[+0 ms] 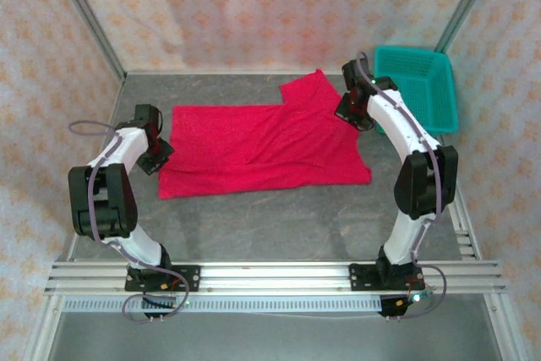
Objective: Fold the inside-out t-shirt
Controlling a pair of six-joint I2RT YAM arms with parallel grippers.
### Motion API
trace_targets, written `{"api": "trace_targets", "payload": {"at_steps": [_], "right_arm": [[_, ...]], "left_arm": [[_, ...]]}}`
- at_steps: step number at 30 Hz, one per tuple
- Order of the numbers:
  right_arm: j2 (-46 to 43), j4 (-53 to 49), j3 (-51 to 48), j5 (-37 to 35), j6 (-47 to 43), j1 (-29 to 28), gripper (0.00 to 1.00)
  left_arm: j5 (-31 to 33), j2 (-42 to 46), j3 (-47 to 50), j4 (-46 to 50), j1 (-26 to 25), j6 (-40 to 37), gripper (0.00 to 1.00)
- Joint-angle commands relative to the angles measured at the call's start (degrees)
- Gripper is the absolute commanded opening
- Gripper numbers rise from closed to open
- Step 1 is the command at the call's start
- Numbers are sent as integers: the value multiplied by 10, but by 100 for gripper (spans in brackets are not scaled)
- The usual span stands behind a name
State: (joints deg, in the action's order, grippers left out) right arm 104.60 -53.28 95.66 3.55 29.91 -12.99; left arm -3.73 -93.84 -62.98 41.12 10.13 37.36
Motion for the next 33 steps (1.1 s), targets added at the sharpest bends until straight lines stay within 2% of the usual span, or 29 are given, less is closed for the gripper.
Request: {"api": "trace_targets", "payload": {"at_steps": [1,11,18,22,23,24,25,26,27,29,30,33], "right_arm": [[6,-21,36,-25,-11,12,0],[40,-35,74,-20,-17,18,0],[78,-26,83,-15,-17,18,0],[134,-21,122,-7,-20,19,0],[153,-24,144,-3,-21,21,0],[174,-28,170,5,-23,22,0],[198,-39,203,10,-25,23,11],[224,-57,243,12,-28,24,29],[249,-81,287,17,-30,24,42],[286,-134,360,23,-33,23,51],[292,-153,376,28,-33,22,52],[252,-149,318,39,-38,12,52]], "left_arm": [[23,-4,-29,4,-3,-9,0],[19,-12,-70,16,-13,-9,0],[23,-73,-99,14,-17,-11,0],[39,-120,-136,26,-16,-15,0],[38,-132,-149,26,-15,-17,4],[37,-144,-161,27,-15,-19,13],[32,-152,-172,27,-15,-22,25],[25,-170,-186,28,-14,-25,38],[24,-180,-201,34,-15,-27,46],[32,-187,-224,52,-17,-31,52],[47,-183,-232,64,-20,-33,53],[114,-127,-226,89,-45,-38,54]]}}
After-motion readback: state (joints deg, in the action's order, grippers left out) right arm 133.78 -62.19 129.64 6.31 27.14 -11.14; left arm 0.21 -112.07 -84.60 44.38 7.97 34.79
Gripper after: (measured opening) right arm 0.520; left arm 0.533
